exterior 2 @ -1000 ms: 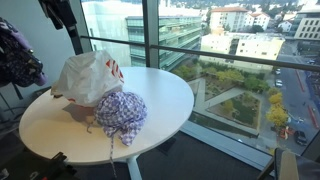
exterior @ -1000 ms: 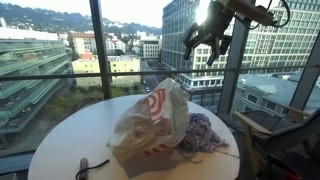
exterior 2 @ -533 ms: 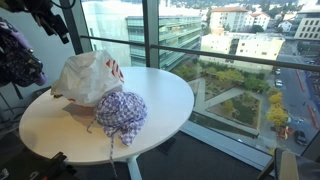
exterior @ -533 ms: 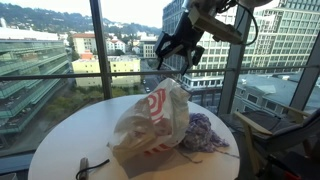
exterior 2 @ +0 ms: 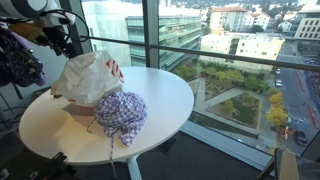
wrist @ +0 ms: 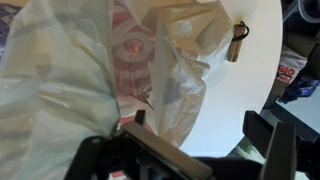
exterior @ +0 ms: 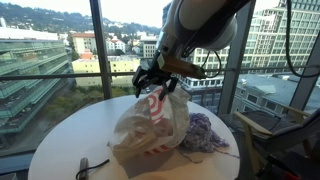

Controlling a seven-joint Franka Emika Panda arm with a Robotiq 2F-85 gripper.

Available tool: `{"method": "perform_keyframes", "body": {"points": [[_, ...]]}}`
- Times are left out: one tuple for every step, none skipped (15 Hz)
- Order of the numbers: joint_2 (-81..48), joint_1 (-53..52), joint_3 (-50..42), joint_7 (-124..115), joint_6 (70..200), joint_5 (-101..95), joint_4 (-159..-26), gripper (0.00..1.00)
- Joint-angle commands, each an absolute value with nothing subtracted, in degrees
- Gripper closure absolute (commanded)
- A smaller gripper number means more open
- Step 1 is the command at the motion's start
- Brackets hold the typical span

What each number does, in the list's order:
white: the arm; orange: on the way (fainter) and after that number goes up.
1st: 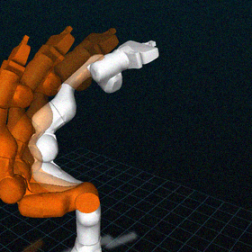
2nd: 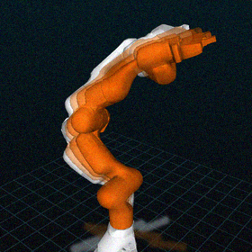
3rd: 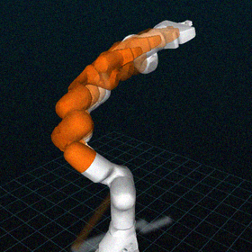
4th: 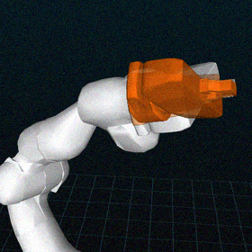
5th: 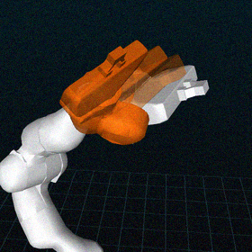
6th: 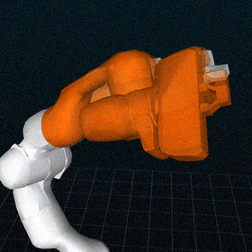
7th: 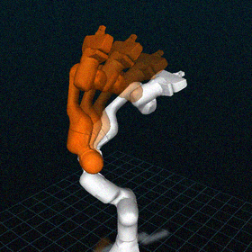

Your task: Put the dress, whiteboard eraser and the object on the right into the carrier bag

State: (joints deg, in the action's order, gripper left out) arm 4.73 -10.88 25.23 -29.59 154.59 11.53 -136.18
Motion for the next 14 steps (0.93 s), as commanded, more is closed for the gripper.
{"method": "perform_keyframes", "body": {"points": [[-4.0,-13.4,22.3,-28.8,157.5,11.6,-131.7,0.00],[-5.8,-13.8,21.6,-28.4,157.5,11.7,-131.2,0.00],[-7.1,-14.3,21.0,-27.7,157.4,12.1,-130.8,0.00],[-8.5,-14.8,20.5,-27.0,157.2,12.6,-130.3,0.00],[-9.6,-15.1,20.1,-26.1,157.0,12.7,-129.9,0.00],[-10.7,-15.4,20.0,-24.9,156.9,13.3,-129.2,0.25],[-11.4,-15.7,19.8,-24.1,156.8,13.3,-128.9,0.25],[-12.1,-15.9,20.0,-23.1,156.5,14.3,-128.3,0.32],[-12.4,-16.4,19.9,-23.1,156.0,14.0,-127.5,0.42],[-12.5,-17.1,19.6,-23.5,155.6,13.1,-127.0,0.49],[-12.4,-18.3,18.8,-24.7,155.1,10.4,-126.3,0.55],[-12.3,-19.3,18.1,-25.2,154.8,8.2,-125.8,0.65],[-12.1,-20.6,16.9,-26.5,154.4,4.6,-125.2,0.71],[-11.9,-22.2,15.4,-27.9,153.3,-0.4,-124.7,0.80]]}}
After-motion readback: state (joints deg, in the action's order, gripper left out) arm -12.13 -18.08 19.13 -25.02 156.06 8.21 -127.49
